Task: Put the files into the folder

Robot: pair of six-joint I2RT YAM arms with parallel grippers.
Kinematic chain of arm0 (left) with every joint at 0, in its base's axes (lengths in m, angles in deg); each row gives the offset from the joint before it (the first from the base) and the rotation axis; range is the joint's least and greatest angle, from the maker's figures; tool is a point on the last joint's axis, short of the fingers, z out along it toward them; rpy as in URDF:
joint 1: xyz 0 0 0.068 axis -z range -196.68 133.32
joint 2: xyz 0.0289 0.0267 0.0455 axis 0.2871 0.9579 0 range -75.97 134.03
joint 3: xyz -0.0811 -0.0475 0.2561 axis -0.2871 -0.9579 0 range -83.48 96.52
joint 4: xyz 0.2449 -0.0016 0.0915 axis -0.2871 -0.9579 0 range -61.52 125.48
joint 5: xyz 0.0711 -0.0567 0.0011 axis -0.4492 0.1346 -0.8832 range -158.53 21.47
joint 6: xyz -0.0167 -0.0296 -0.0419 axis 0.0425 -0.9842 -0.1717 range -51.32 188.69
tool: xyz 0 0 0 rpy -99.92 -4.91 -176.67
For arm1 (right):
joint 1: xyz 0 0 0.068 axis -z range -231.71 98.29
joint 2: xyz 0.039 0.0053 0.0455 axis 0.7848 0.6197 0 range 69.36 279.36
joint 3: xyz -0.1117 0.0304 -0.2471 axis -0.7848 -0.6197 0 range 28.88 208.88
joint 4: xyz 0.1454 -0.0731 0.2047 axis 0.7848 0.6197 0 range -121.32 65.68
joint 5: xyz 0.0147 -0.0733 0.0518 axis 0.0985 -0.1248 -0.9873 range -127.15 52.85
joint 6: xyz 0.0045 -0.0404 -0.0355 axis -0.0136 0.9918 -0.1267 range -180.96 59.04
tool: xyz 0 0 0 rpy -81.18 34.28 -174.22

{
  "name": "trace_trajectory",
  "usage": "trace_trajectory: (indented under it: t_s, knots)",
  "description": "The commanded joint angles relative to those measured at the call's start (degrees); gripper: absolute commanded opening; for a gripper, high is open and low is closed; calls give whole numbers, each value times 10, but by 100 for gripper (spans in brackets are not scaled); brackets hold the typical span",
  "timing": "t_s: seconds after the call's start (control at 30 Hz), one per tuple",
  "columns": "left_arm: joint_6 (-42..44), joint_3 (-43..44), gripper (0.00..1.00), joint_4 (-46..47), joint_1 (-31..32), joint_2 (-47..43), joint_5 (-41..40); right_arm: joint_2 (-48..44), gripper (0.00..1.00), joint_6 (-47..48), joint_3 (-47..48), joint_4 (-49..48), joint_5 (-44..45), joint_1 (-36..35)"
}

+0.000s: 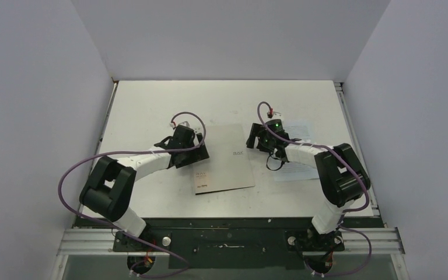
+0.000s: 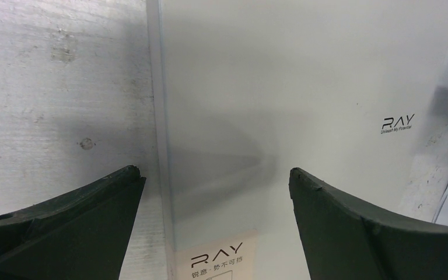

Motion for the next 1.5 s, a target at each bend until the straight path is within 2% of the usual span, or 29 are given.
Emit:
trace_trajectory:
  t_s: [0.0,0.2,0.43,1.03,1.47]
  knots:
    - [7,22,96,26,12,12,12,-23,90,8,-21,1,-3,10]
    - [-1,21,96,39,36,33,21,-18,90,-9,-29,-31,-59,-17]
    - [2,26,96,39,71,47,15,-12,91,-36,-60,-66,-77,-63]
    - [-21,-14,97,70,138,47,31,-142,92,-94,-192,-69,-23,-117]
    - [-41,-68,97,64,165,-17,40,-204,91,-87,-227,-36,-16,-117]
